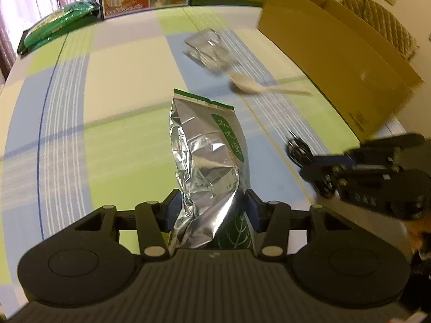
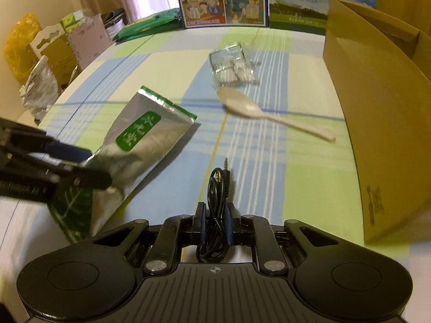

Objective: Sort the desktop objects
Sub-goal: 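Lift the silver pouch and black cable off the table with both tools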

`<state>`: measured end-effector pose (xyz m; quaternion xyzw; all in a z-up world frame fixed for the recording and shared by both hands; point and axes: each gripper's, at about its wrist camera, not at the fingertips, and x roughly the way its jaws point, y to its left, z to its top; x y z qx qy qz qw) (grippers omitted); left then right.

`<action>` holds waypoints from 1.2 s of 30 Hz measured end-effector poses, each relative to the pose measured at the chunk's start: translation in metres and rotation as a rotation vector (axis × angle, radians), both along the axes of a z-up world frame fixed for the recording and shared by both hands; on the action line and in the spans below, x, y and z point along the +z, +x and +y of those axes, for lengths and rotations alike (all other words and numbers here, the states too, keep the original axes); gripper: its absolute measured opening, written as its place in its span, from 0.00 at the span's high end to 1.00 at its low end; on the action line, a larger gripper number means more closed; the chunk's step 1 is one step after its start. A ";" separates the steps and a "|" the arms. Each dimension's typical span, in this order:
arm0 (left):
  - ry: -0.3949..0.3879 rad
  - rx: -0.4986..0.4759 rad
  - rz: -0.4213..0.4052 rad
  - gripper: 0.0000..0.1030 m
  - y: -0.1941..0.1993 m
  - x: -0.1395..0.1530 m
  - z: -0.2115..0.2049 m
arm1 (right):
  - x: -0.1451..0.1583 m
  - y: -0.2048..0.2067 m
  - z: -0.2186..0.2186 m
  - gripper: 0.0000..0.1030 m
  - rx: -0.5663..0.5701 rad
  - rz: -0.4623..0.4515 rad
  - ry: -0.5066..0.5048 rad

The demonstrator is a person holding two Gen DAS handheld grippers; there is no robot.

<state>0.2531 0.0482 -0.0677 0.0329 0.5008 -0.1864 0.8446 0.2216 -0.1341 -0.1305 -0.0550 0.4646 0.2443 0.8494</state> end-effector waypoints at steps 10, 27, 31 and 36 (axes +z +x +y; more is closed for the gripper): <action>-0.050 0.036 -0.010 0.35 -0.031 0.000 -0.011 | -0.001 -0.037 -0.026 0.89 -0.001 -0.031 0.024; -0.013 0.013 0.016 0.30 -0.009 -0.016 -0.024 | -0.012 -0.043 -0.010 0.79 0.048 -0.183 -0.041; -0.014 0.014 0.025 0.30 -0.009 -0.018 -0.024 | -0.013 -0.043 -0.009 0.79 0.053 -0.183 -0.044; -0.018 0.020 0.030 0.30 -0.008 -0.019 -0.024 | -0.013 -0.043 -0.008 0.79 0.062 -0.184 -0.051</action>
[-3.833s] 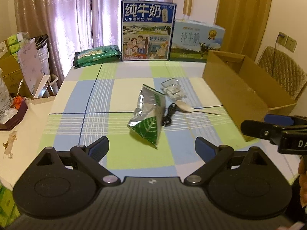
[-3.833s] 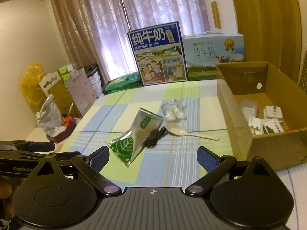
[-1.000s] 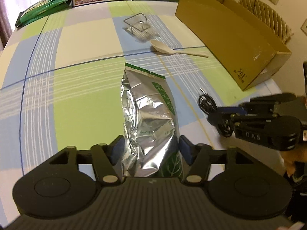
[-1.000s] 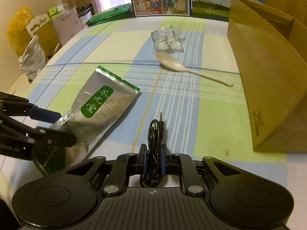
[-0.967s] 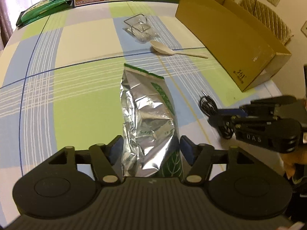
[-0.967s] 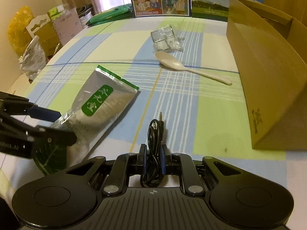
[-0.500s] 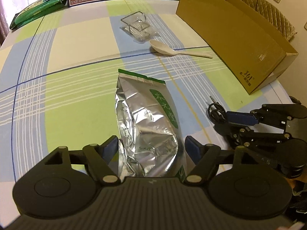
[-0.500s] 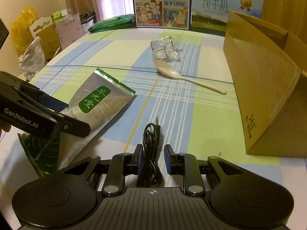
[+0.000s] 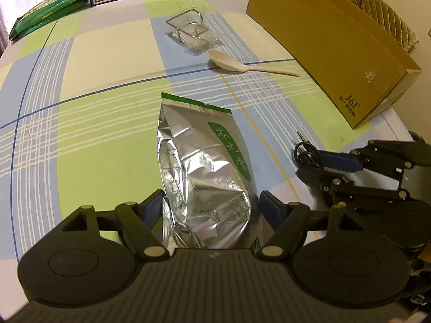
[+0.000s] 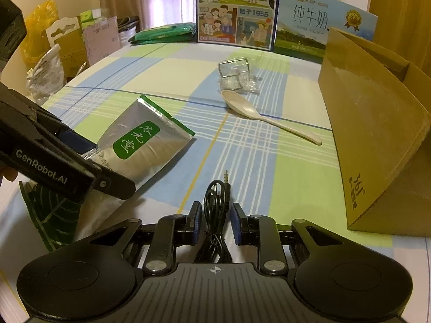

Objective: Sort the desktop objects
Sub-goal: 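Lift the silver pouch and black cable off the table with both tools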

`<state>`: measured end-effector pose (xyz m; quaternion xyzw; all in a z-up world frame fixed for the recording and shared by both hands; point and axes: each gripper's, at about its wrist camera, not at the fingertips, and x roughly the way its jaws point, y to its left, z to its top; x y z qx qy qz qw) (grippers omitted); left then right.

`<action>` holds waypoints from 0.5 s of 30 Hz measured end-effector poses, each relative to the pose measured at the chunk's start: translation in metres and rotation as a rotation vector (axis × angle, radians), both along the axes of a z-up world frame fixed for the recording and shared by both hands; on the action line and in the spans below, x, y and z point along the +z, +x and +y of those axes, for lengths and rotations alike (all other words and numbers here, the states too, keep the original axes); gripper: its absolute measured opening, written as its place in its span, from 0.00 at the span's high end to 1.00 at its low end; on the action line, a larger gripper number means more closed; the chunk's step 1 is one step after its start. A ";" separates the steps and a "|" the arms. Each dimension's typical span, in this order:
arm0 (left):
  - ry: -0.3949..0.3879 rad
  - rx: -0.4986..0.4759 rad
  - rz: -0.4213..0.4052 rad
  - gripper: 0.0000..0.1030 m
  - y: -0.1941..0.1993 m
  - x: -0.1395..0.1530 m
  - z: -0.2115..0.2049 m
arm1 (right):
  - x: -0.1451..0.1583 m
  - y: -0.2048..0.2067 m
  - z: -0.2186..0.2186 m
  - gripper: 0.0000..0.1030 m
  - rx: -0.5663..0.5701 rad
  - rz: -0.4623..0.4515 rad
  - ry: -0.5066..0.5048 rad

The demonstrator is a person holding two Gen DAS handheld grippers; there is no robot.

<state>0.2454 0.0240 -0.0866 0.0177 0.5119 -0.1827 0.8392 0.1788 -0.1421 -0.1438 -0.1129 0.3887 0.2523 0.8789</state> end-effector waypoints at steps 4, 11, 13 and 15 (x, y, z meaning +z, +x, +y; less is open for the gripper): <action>0.009 -0.002 -0.003 0.31 0.001 0.000 -0.002 | 0.000 -0.002 0.003 0.80 0.016 -0.010 -0.015; 0.022 -0.028 -0.004 0.46 -0.003 0.001 -0.005 | 0.000 -0.002 0.005 0.87 0.024 -0.012 -0.023; 0.019 -0.029 -0.012 0.52 -0.004 0.003 -0.005 | 0.001 -0.002 0.005 0.87 0.023 -0.011 -0.023; 0.010 -0.026 -0.015 0.54 -0.006 0.006 -0.004 | 0.001 -0.001 0.004 0.88 0.012 -0.005 -0.010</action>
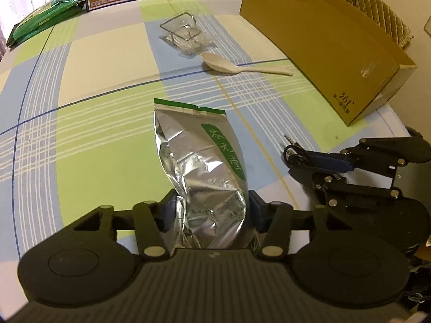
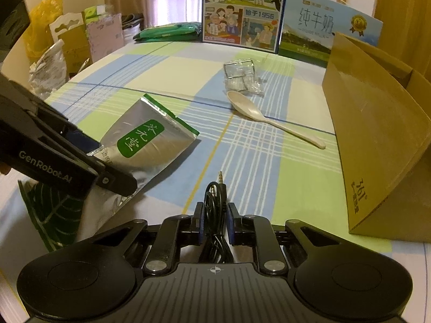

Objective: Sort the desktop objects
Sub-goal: 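Lift the silver pouch and black cable off the table with both tools, then carry the silver pouch and black cable over the cardboard box with both tools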

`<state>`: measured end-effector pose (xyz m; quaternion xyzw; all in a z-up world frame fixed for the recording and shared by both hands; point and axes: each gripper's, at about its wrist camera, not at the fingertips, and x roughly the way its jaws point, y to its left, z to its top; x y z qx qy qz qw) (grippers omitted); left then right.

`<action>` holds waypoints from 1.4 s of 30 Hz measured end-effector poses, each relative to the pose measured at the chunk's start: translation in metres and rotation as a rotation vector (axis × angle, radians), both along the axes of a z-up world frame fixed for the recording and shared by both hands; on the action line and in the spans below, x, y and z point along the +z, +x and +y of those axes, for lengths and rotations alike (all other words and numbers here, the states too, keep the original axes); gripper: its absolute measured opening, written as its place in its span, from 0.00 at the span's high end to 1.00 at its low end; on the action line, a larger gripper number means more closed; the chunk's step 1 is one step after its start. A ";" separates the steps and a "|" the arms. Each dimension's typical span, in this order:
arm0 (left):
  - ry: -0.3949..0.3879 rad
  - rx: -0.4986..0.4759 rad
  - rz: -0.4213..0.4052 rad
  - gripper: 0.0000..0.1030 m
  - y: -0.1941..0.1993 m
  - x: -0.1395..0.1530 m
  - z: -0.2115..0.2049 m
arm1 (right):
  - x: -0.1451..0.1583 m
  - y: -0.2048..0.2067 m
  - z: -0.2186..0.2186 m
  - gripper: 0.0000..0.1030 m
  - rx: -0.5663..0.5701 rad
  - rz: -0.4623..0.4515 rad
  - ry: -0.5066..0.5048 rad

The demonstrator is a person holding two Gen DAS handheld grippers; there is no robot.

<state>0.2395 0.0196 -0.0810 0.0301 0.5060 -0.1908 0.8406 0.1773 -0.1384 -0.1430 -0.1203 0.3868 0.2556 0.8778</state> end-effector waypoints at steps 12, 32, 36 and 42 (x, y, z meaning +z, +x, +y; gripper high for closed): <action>-0.029 0.000 -0.017 0.55 -0.005 0.009 0.000 | 0.009 0.003 -0.010 0.88 -0.067 -0.022 0.041; -0.054 -0.001 -0.060 0.55 -0.041 0.043 -0.026 | 0.057 -0.016 -0.037 0.88 -0.129 -0.060 0.100; -0.051 -0.010 -0.078 0.55 -0.048 0.057 -0.037 | 0.071 -0.021 -0.051 0.88 -0.153 -0.076 0.118; -0.037 -0.025 -0.107 0.55 -0.057 0.074 -0.051 | 0.093 -0.028 -0.066 0.88 -0.177 -0.108 0.146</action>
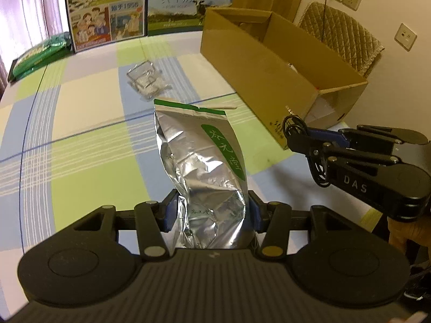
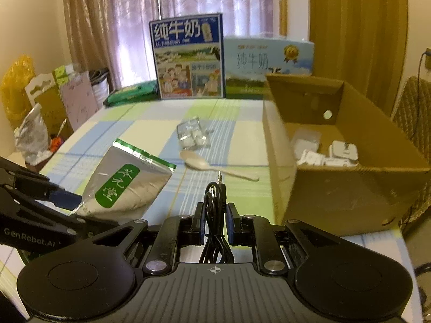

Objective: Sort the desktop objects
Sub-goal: 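Carry the silver pouch and black cable over the cardboard box with both tools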

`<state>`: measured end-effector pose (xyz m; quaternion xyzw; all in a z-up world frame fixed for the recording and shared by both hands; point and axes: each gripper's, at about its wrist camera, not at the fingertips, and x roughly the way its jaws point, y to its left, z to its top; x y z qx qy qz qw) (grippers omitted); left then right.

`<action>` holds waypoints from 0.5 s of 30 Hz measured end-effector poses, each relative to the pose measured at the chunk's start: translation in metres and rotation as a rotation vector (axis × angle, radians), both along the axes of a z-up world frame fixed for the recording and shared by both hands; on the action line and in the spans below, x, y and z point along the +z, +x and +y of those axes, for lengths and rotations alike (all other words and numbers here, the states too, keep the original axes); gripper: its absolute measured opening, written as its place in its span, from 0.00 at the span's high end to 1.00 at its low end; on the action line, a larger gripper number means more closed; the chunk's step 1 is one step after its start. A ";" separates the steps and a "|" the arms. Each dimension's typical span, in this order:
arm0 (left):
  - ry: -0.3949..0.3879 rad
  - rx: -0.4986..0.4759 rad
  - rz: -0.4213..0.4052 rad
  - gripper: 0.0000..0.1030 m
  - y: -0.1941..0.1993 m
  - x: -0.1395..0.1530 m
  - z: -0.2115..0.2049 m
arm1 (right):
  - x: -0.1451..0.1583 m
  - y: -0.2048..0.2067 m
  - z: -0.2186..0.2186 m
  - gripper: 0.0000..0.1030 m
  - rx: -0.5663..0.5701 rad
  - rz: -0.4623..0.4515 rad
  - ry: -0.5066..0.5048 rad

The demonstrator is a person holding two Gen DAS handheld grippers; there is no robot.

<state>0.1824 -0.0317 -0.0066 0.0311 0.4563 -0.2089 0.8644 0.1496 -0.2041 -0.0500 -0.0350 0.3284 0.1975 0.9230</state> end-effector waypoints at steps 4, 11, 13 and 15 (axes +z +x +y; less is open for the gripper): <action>0.006 -0.006 -0.018 0.55 -0.004 0.011 -0.010 | 0.012 -0.003 -0.008 0.88 -0.010 -0.021 0.014; 0.009 -0.027 -0.037 0.55 -0.007 0.026 -0.029 | 0.031 -0.002 -0.025 0.88 -0.038 -0.053 0.034; 0.007 -0.038 -0.044 0.55 -0.007 0.032 -0.035 | 0.036 0.000 -0.032 0.88 -0.050 -0.063 0.037; 0.001 -0.048 -0.054 0.55 -0.004 0.040 -0.043 | 0.043 0.002 -0.041 0.88 -0.062 -0.075 0.039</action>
